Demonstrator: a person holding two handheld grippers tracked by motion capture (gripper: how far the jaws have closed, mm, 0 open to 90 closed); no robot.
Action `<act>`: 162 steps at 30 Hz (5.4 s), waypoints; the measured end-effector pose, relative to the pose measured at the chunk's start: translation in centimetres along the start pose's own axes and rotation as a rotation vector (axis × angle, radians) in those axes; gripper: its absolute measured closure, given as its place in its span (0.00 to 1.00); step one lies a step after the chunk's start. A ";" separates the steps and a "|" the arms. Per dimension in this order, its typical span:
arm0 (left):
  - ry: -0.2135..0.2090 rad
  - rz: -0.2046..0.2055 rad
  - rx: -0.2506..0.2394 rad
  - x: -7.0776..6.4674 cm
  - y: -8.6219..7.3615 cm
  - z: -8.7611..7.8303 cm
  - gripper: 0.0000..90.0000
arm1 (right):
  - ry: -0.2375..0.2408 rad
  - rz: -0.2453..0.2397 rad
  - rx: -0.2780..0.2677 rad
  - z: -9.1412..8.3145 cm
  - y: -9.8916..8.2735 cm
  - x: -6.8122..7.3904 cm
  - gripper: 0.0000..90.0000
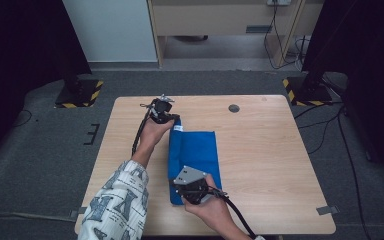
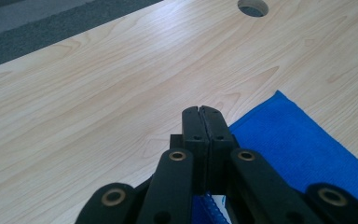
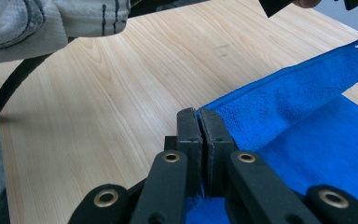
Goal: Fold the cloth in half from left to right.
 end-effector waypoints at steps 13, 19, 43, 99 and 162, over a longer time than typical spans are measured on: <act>-0.038 0.003 0.006 -2.7 0.4 2.0 1.00 | -0.042 -0.012 0.034 -2.5 -2.0 -1.4 0.98; -0.054 0.012 0.019 -3.7 0.3 2.9 0.99 | -0.052 0.002 0.041 -3.4 -2.6 -1.6 0.98; -0.075 -0.014 0.065 -5.6 -0.7 6.2 0.99 | -0.106 0.053 0.098 -4.5 -6.1 -3.1 0.96; -0.085 0.054 -0.006 -6.0 -1.7 0.6 0.86 | -0.154 0.152 0.228 -8.3 -7.8 -5.7 1.00; -0.015 0.050 -0.046 -1.7 -4.7 -1.5 0.16 | -0.291 0.274 0.117 -0.3 -4.6 -16.7 0.24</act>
Point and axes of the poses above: each handheld gripper's, and its own axes: z roughly forward along the jaws, y roughly out of its top, x roughly to its left, the point moved 2 cm from there along z, roughly forward along the jaws, and after that the axes turned 10 degrees about -x, right-handed, at the moved point
